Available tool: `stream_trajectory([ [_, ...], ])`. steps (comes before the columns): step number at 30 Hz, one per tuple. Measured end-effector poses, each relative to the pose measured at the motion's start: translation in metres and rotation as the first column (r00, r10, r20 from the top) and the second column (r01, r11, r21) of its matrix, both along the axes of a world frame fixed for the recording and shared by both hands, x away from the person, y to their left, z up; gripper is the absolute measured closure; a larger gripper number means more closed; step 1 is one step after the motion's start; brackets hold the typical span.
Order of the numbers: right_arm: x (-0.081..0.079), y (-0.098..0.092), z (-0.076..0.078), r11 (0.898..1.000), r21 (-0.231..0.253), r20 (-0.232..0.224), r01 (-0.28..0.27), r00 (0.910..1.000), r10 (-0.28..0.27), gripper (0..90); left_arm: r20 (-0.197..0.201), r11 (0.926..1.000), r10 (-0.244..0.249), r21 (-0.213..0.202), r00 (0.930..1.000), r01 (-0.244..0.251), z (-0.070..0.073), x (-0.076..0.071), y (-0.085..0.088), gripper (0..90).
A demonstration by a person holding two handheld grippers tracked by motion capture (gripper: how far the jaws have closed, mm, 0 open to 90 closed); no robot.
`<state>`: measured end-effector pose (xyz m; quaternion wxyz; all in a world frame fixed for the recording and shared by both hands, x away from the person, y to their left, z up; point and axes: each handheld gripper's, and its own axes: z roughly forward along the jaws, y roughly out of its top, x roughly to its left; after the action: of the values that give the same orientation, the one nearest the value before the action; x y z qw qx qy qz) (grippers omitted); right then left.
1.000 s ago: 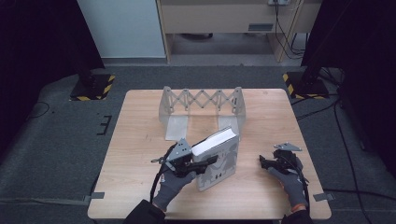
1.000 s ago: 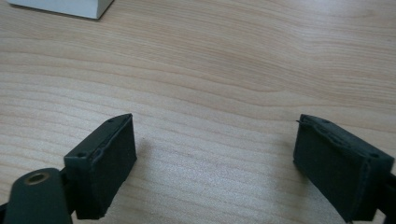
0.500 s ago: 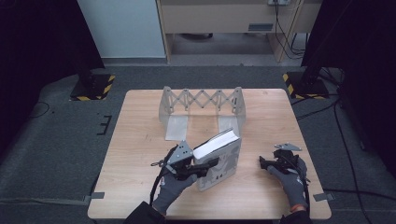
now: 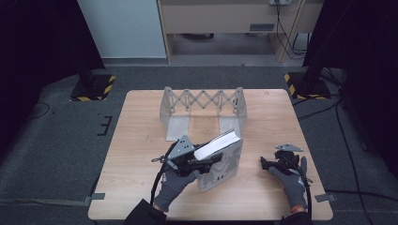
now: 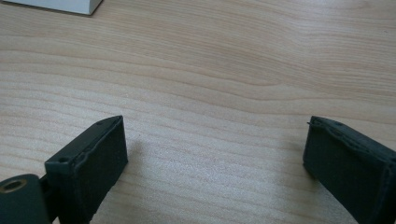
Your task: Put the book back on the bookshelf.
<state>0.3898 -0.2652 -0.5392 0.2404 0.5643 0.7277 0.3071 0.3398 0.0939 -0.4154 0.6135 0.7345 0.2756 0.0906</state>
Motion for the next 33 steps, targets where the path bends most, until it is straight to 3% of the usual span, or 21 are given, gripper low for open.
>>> stream_trajectory([
  [2, 0.0, 0.002, 0.0, 1.0, 0.0, -0.003, 0.004, 1.0, -0.004, 4.7, -0.008, 0.9999, -0.004, -0.012, 1.0, 0.004, 0.003, 0.002, 0.0, 40.4],
  [8, 0.0, 0.005, 0.0, 1.0, -0.004, -0.008, 0.016, 0.9998, -0.016, 3.2, 0.009, 1.0, -0.002, 0.005, 1.0, 0.002, 0.015, 0.006, -0.005, 39.6],
  [13, 0.0, 0.005, 0.0, 1.0, -0.003, -0.008, 0.014, 0.9999, -0.014, 3.4, 0.03, 0.9992, 0.009, 0.039, 0.9995, -0.011, 0.021, 0.01, -0.012, 39.0],
  [33, 0.0, 0.005, 0.0, 1.0, -0.002, -0.008, 0.014, 0.9999, -0.014, 3.6, 0.009, 0.9919, -0.007, 0.127, 0.9999, 0.006, 0.02, 0.022, -0.023, 32.8],
])
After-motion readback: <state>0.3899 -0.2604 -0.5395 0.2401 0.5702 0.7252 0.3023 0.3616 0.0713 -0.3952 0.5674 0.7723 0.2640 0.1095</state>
